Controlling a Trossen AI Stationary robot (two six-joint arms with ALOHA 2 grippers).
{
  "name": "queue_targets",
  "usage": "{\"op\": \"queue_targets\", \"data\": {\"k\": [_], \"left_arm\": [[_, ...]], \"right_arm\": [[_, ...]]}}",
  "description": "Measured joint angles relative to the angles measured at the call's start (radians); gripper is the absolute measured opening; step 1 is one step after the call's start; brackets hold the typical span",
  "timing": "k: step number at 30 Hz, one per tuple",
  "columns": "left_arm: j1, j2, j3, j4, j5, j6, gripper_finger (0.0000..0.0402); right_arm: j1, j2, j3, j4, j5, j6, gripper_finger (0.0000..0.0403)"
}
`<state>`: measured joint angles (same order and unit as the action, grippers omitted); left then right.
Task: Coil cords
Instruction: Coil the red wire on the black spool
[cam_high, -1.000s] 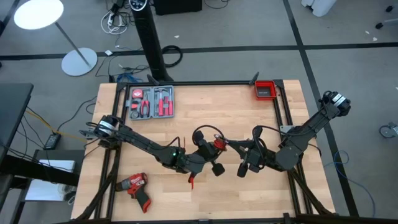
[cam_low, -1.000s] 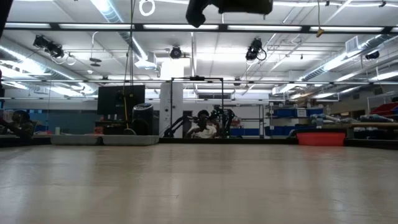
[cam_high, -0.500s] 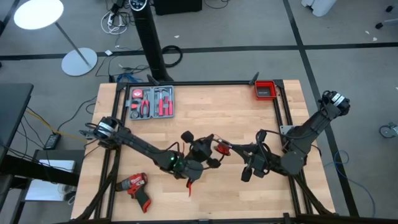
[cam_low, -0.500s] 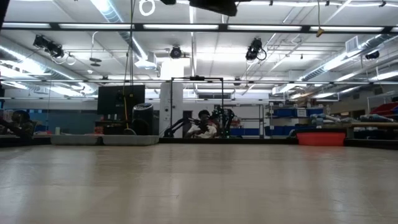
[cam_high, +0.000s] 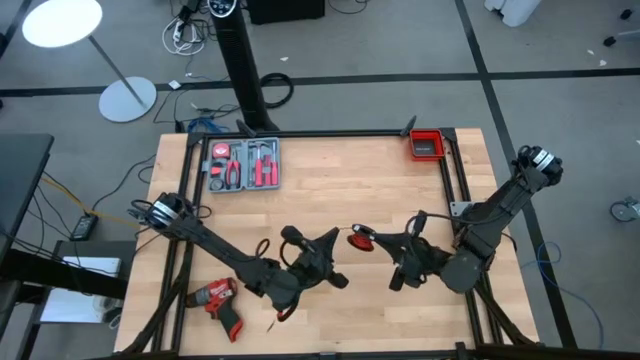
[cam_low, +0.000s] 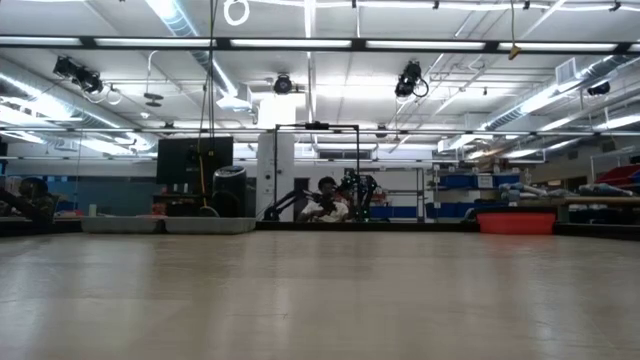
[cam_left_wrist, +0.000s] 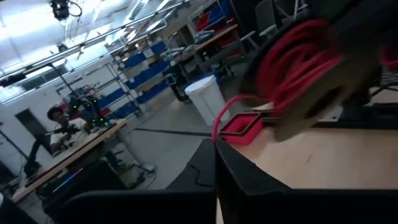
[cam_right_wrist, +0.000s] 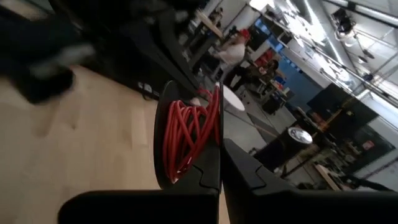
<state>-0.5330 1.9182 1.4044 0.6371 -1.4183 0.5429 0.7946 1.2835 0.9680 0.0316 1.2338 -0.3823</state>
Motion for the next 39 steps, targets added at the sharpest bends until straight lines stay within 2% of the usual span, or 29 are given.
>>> {"op": "queue_targets", "data": {"k": [12, 18, 26, 39], "left_arm": [[-0.01, 0.0, 0.0, -0.036, 0.085, -0.115, 0.0], [0.003, 0.001, 0.0, -0.038, 0.128, -0.181, 0.0], [0.008, 0.001, 0.0, -0.037, 0.135, -0.185, 0.0], [0.01, 0.0, 0.002, -0.065, 0.16, -0.188, 0.0024]], "right_arm": [[-0.144, 0.029, 0.0, -0.058, -0.095, 0.019, 0.0], [-0.201, 0.07, 0.0, 0.038, -0.123, 0.011, 0.0], [-0.212, 0.113, 0.0, 0.177, -0.126, -0.042, 0.0], [-0.212, 0.114, -0.002, 0.227, -0.155, -0.067, 0.0]]}}
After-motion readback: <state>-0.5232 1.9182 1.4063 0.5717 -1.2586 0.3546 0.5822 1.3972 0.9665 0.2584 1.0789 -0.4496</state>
